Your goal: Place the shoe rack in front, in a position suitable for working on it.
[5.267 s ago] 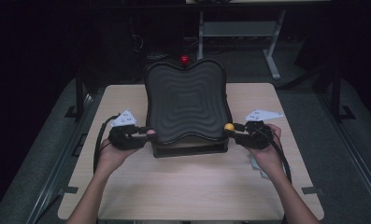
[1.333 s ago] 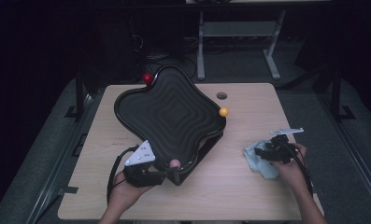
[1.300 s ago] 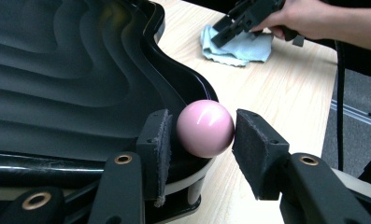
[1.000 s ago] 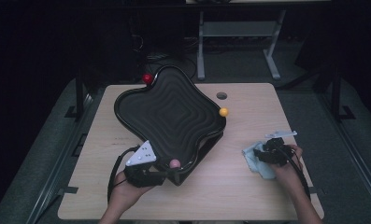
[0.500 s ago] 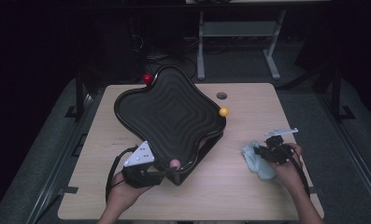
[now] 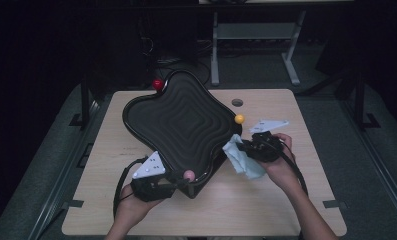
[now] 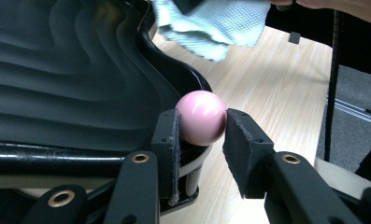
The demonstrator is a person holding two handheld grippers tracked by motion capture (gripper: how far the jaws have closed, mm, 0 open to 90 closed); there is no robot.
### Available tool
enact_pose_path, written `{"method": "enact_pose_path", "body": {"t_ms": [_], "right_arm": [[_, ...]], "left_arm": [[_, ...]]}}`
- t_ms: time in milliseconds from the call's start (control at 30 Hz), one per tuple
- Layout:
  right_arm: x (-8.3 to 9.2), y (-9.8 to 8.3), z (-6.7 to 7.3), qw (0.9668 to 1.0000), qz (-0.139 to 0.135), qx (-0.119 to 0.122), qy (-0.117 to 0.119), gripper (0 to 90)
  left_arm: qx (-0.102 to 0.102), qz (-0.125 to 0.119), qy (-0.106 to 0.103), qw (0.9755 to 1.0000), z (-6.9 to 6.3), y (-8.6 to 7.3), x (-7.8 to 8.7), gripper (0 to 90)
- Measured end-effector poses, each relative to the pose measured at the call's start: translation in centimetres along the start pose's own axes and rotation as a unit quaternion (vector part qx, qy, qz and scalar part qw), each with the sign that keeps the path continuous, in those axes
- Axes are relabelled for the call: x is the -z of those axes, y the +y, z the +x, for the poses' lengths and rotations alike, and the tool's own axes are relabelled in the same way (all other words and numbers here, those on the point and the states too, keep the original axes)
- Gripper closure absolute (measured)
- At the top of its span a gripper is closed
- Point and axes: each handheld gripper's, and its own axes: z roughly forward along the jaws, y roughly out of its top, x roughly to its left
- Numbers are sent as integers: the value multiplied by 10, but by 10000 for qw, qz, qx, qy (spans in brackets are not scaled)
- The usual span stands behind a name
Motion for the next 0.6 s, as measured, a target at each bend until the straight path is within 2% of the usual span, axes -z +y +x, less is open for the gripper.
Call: {"method": "enact_pose_path", "body": {"t_ms": [133, 167, 233, 300, 433, 467, 500, 533, 567, 600], "right_arm": [[-7, 17, 10, 9998, -81, 123, 128, 820], [-14, 27, 15, 9995, -121, 173, 218, 819], [-21, 34, 22, 9991, -131, 264, 291, 819], [-25, 37, 26, 9988, -134, 339, 332, 819], [-41, 44, 50, 9962, 11, 695, 531, 818], [-41, 44, 50, 9962, 11, 695, 531, 818], [-44, 43, 60, 9948, 42, 802, 624, 819], [-44, 43, 60, 9948, 42, 802, 624, 819], [-45, 42, 70, 9933, 29, 866, 770, 820], [-45, 42, 70, 9933, 29, 866, 770, 820]], "left_arm": [[-1, 1, -24, 10000, 1, 1, -1, 655], [6, -8, -23, 10000, 0, 1, -1, 655], [5, -8, -19, 10000, 0, 1, -2, 655], [-1, -4, -18, 10000, 0, 1, -2, 654], [3, -5, -2, 10000, -1, 1, -3, 654], [2, -3, 1, 10000, -1, 1, -3, 654], [-1, -2, 9, 10000, -1, 1, -2, 654], [-1, -2, 9, 10000, -1, 1, -2, 654], [0, -6, 13, 10000, -1, 2, -2, 653], [9, -24, 14, 10000, -1, 2, -3, 653]]}}
